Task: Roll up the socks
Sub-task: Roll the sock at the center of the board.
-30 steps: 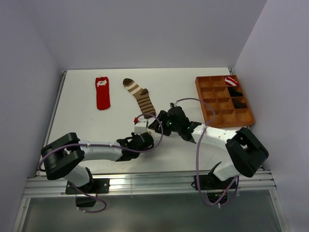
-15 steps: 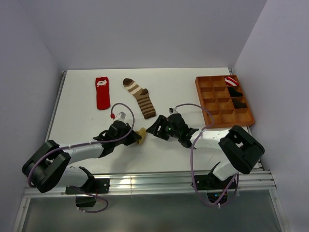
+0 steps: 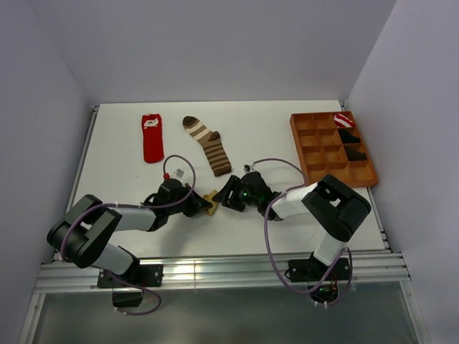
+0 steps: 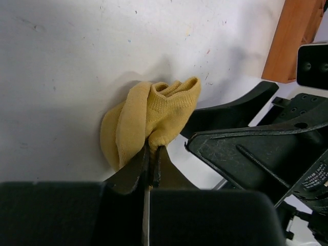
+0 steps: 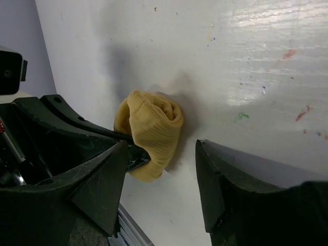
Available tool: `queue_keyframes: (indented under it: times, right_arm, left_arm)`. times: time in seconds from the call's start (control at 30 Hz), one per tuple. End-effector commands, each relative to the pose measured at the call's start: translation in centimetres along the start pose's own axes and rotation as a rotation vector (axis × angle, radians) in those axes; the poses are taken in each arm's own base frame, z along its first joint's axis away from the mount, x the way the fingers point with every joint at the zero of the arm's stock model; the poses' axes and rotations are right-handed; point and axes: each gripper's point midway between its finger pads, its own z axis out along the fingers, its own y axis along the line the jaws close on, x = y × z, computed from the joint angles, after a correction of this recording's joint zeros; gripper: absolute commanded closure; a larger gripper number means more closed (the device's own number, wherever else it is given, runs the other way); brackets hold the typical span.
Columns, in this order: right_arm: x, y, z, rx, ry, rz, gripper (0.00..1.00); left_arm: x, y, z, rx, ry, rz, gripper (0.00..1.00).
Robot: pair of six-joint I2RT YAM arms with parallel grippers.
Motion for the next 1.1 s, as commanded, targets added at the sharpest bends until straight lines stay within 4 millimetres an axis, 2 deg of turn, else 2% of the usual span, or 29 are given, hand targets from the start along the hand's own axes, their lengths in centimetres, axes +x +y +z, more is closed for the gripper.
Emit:
queue_keyframes:
  times: [0.0,0.13,0.23,0.33,0.37,0.53,0.6,0.63,0.67,0.7,0.73,0.77,0.8,0.87,0.9,0.97,1.0,1.07]
  right_arm:
    - [-0.1,0.8,0.9,-0.024,-0.003,-0.005,0.37]
    - [0.2,0.7,1.5,-0.013,0.014,-0.008,0.39]
    - [0.2,0.3,1.9,0.006,0.02,-0.009,0.45]
    - [0.5,-0.4,2.0,0.031,0.031,-0.015,0.59]
    - [0.5,-0.4,2.1,0.035,0.032,-0.016,0.69]
    - [0.0,-1.0,1.7,0.116,0.028,-0.051,1.0]
    - [0.0,-1.7,1.2,0.169,0.039,-0.065,1.0]
    - [-0.4,-1.2,1.2,0.172,0.034,-0.07,1.0]
    - [-0.4,-1.3,1.0,0.188,0.04,-0.076,1.0]
    - [-0.2,-2.0,0.7,0.233,0.056,-0.077,1.0]
    - [-0.5,-1.4,0.7,0.238,0.055,-0.08,1.0]
    - [-0.5,-1.4,0.6,0.252,0.061,-0.089,1.0]
    - [-0.3,-2.1,0.3,0.293,0.072,-0.093,1.0]
    - [-0.6,-1.0,0.3,0.285,0.074,-0.115,1.0]
    - [-0.3,-1.4,0.0,0.318,0.095,-0.114,1.0]
    - [-0.4,-0.5,0.0,0.315,0.103,-0.122,1.0]
    - [-0.1,-1.0,-0.3,0.346,0.123,-0.123,1.0]
    - [-0.4,-0.1,-0.3,0.346,0.125,-0.135,1.0]
  left_arm:
    - [1.1,0.9,0.2,0.0,0.052,-0.045,1.0]
    - [1.4,1.4,0.5,-0.002,0.071,-0.063,1.0]
    - [1.7,1.7,0.6,-0.002,0.085,-0.075,1.0]
    - [1.8,1.8,0.6,0.0,0.089,-0.074,1.0]
    - [1.8,1.8,0.7,-0.001,0.091,-0.068,1.0]
    - [1.5,2.1,0.8,-0.023,0.086,-0.007,1.0]
    - [1.2,2.1,0.8,-0.032,0.075,0.022,0.94]
    - [0.8,1.6,0.5,-0.027,0.057,0.042,0.89]
    - [0.6,1.8,0.4,-0.04,0.043,0.082,0.79]
    - [-0.2,2.6,0.4,-0.101,0.004,0.098,0.73]
    - [-0.3,2.1,0.0,-0.101,-0.014,0.146,0.68]
    - [-0.6,1.9,-0.3,-0.111,-0.038,0.169,0.56]
    - [-0.9,2.4,-0.6,-0.153,-0.072,0.196,0.5]
    - [-1.8,1.2,-1.5,-0.154,-0.139,0.263,0.41]
    - [-2.1,0.6,-1.8,-0.16,-0.168,0.293,0.39]
    - [-2.6,-0.3,-2.8,-0.184,-0.249,0.397,0.36]
    - [-1.8,-1.6,-3.0,-0.168,-0.259,0.454,0.36]
    - [-2.7,-2.5,-3.8,-0.192,-0.346,0.542,0.39]
